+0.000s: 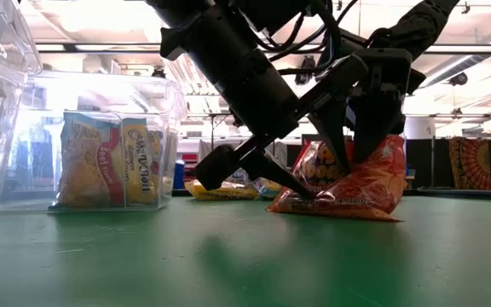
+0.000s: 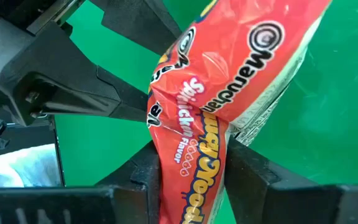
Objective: Sort Maruchan noodles
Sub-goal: Put the bottom orange noodle pack into the top transparent bin
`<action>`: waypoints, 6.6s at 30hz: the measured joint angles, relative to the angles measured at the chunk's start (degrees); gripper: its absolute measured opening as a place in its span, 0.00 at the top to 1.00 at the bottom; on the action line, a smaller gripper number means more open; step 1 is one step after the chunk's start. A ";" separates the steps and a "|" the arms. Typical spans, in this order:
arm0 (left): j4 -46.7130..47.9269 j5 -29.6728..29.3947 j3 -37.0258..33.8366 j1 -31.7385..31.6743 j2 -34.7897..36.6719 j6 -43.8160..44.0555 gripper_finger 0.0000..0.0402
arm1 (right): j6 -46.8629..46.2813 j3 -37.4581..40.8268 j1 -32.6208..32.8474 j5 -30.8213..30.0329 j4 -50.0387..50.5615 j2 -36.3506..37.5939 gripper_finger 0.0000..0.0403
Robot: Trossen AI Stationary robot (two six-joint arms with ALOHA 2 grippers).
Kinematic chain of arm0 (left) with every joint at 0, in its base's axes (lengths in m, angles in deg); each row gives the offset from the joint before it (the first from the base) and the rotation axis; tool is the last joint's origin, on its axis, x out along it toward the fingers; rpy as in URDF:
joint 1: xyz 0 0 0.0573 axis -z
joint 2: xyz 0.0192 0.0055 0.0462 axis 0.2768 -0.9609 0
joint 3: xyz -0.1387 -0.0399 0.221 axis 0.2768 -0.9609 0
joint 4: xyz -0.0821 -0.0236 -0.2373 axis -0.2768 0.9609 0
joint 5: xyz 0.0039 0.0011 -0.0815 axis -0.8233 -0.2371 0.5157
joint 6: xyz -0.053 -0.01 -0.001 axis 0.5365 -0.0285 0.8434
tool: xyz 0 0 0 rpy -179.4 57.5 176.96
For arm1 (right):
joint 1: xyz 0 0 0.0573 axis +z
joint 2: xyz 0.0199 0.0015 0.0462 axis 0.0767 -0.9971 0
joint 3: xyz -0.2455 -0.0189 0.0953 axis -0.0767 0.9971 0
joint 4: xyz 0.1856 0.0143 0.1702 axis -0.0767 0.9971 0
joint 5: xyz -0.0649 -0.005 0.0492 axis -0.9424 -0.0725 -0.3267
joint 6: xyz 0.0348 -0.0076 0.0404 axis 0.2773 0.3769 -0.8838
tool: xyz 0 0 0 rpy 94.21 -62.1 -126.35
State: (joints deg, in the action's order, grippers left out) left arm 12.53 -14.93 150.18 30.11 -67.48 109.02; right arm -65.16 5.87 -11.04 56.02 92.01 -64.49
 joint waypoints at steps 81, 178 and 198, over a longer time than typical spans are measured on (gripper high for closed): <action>15.34 -6.92 -25.82 -10.40 59.69 -53.64 0.49 | 34.20 -47.74 -17.96 -14.11 25.76 1.99 0.73; -18.17 42.42 -36.28 -39.98 37.58 -55.58 0.49 | 20.04 -26.08 -20.87 -10.85 17.81 -21.00 0.87; -30.52 40.48 -34.29 -39.97 26.13 -65.82 0.49 | 16.09 -22.43 -20.87 -11.05 5.97 -21.00 0.87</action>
State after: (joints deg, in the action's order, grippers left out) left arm -17.98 25.55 115.89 -9.86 -41.35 43.21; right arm -49.07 -16.56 -31.91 44.97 97.98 -85.49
